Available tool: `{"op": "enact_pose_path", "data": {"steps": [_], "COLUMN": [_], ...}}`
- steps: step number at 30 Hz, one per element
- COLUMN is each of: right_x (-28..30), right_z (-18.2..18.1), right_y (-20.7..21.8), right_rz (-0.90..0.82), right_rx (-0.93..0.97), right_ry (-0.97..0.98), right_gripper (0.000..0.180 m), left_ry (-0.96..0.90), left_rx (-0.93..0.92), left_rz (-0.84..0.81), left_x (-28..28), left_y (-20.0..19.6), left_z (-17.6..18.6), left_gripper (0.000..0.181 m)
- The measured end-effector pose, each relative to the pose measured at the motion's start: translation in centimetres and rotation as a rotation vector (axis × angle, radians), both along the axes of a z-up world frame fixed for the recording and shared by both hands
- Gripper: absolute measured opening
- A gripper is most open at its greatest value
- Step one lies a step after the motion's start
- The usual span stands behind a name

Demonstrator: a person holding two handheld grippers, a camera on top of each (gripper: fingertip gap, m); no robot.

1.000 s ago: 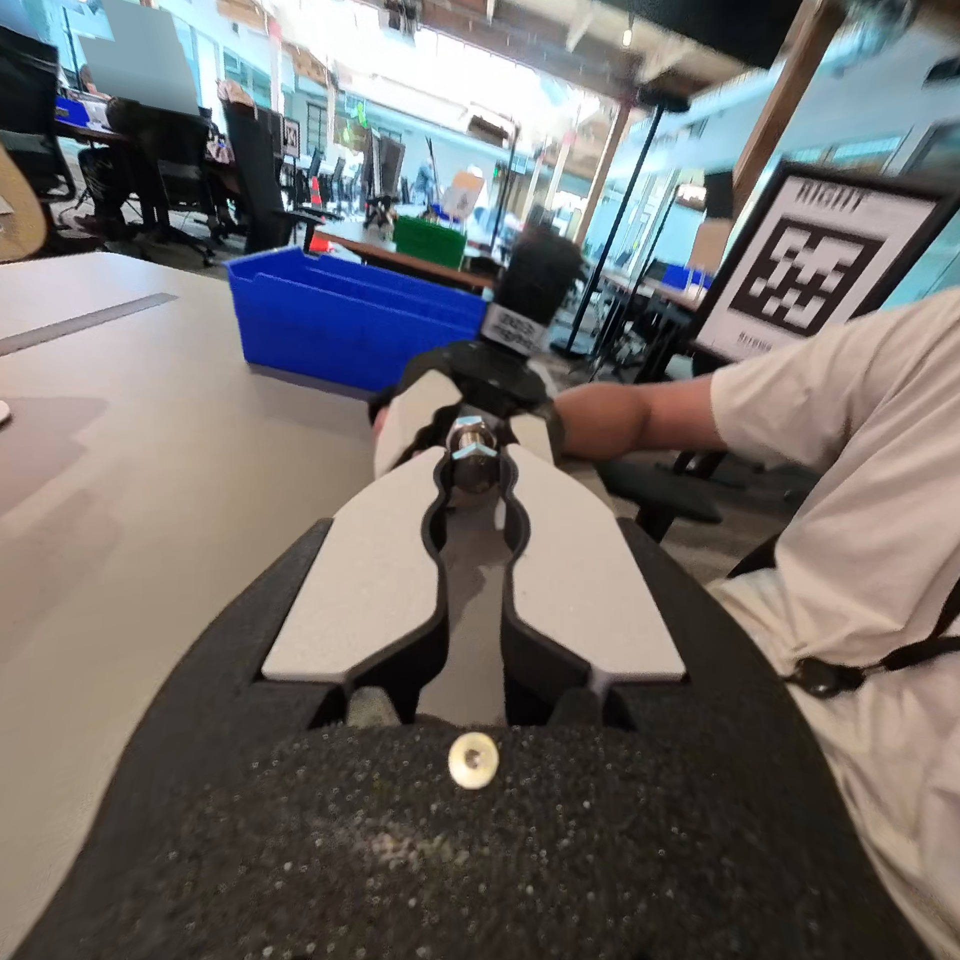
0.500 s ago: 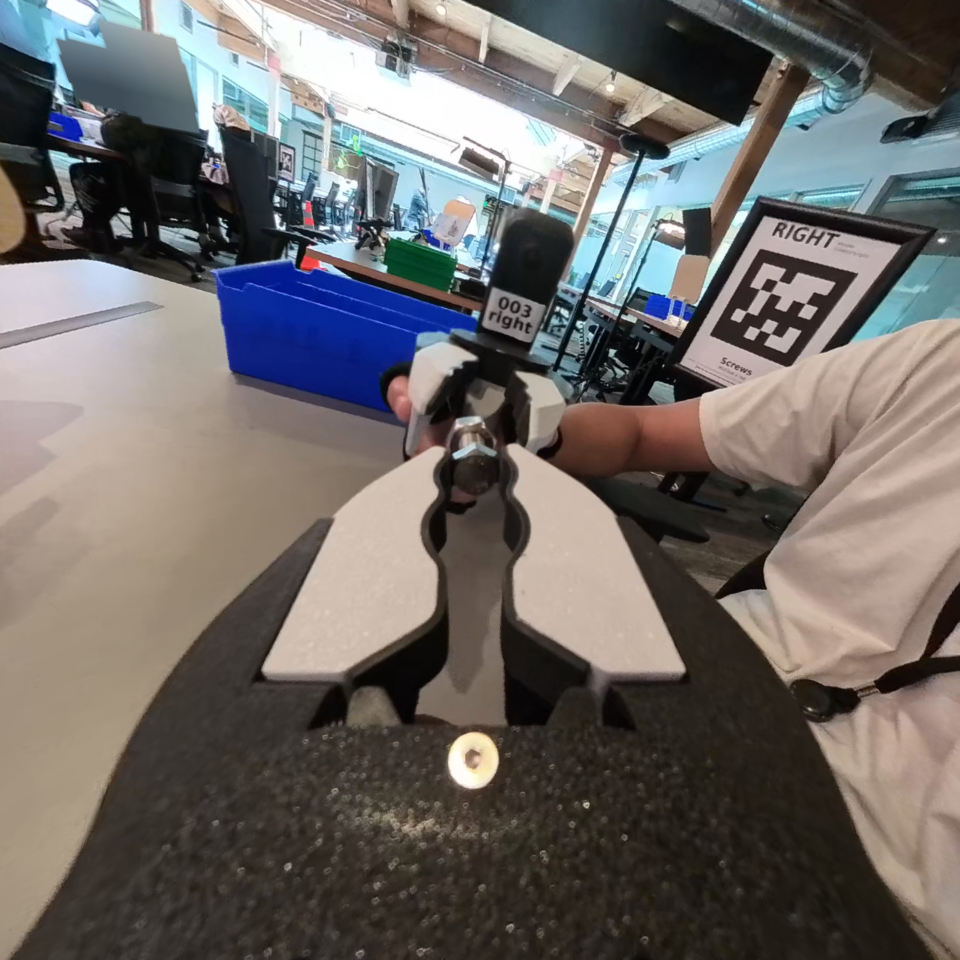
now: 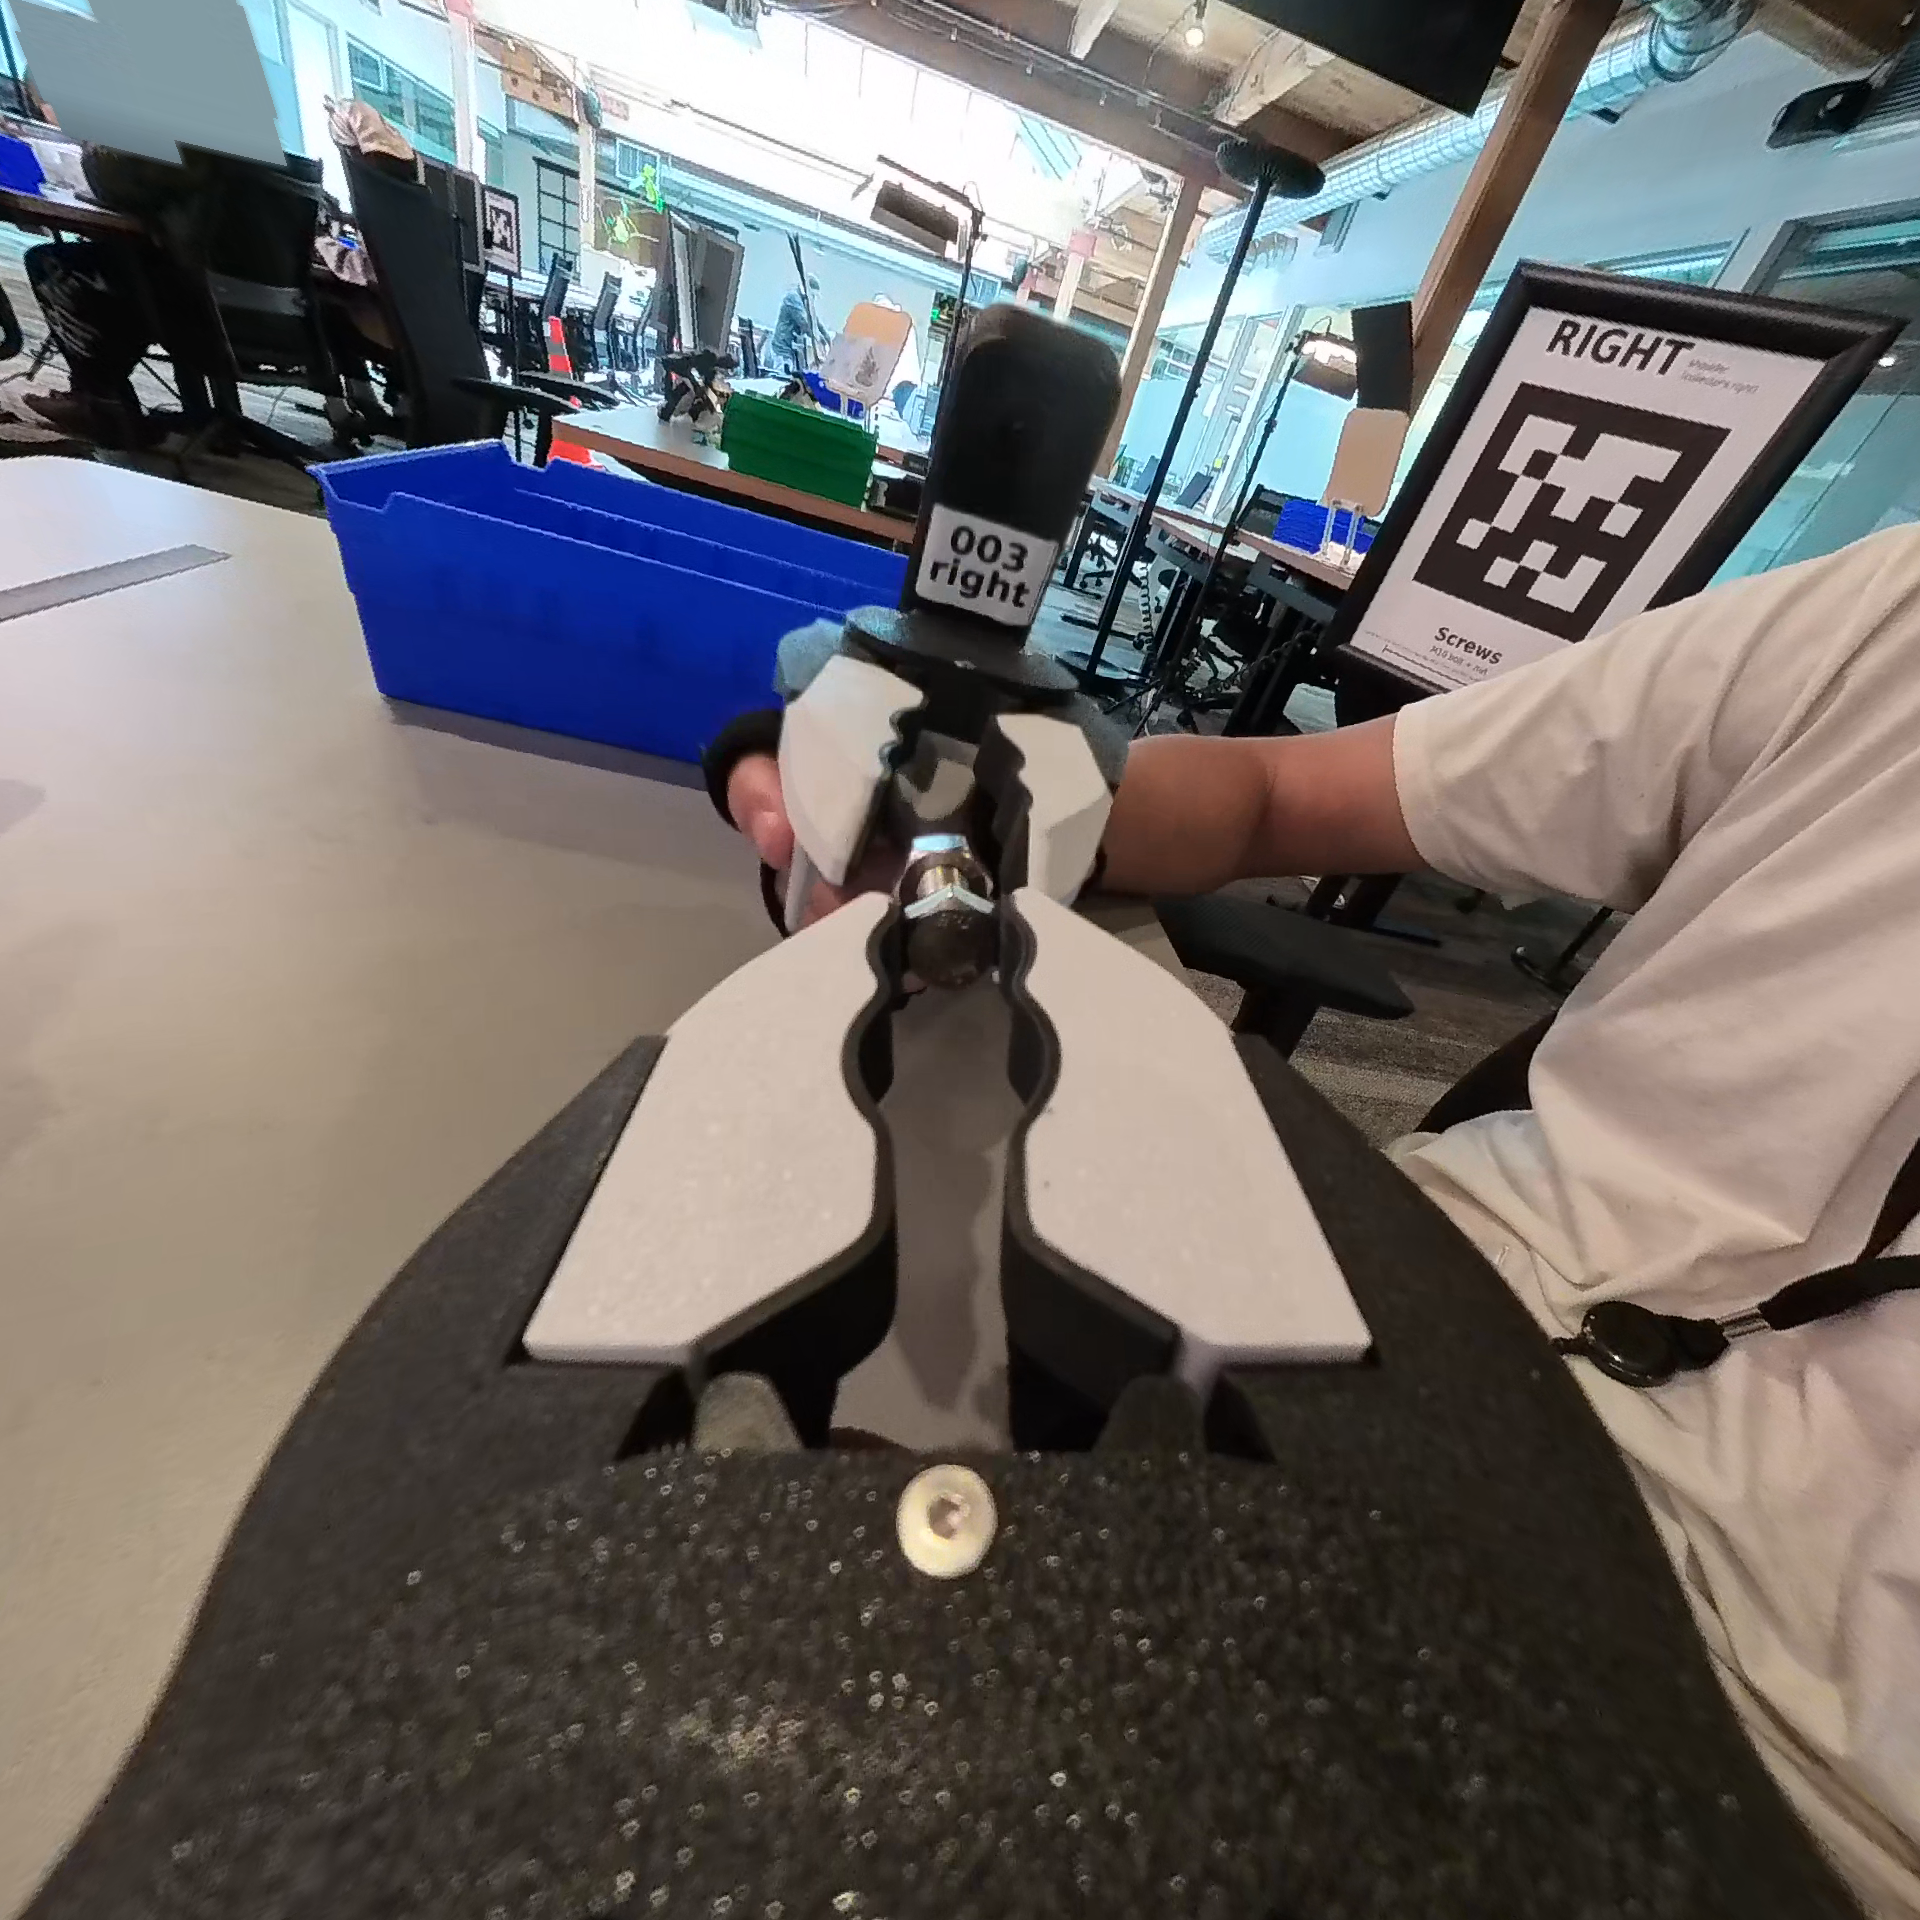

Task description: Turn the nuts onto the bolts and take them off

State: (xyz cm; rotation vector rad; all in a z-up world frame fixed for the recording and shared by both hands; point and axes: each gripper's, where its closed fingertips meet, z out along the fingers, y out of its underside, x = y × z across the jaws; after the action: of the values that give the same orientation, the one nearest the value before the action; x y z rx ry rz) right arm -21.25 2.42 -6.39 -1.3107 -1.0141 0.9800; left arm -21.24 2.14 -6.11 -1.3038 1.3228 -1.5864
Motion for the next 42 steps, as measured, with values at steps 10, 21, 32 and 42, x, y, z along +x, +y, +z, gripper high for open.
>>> {"op": "enact_pose_path", "data": {"steps": [10,21,32,42], "right_x": [0.0,0.4,5.3,11.1], "right_z": [0.0,0.3,1.4,6.8], "right_y": [-0.1,0.6,6.8,7.3], "right_rz": [0.015,0.003,-0.441,-0.782], "right_rx": [0.006,-0.020,0.007,0.137], "right_ry": [-0.025,-0.006,0.024,0.016], "right_gripper": [0.017,0.017,0.017,0.017], "left_ry": [-0.006,0.003,0.227,0.368], "left_rx": [0.033,0.084,0.392,0.230], "left_rz": [0.013,0.093,1.210,1.090], "left_x": [0.1,0.2,-6.4,-4.4], "left_y": [-0.1,0.5,13.7,13.4], "left_z": [0.0,0.2,0.6,-3.9], "left_gripper": [0.016,0.053,0.067,0.066]}}
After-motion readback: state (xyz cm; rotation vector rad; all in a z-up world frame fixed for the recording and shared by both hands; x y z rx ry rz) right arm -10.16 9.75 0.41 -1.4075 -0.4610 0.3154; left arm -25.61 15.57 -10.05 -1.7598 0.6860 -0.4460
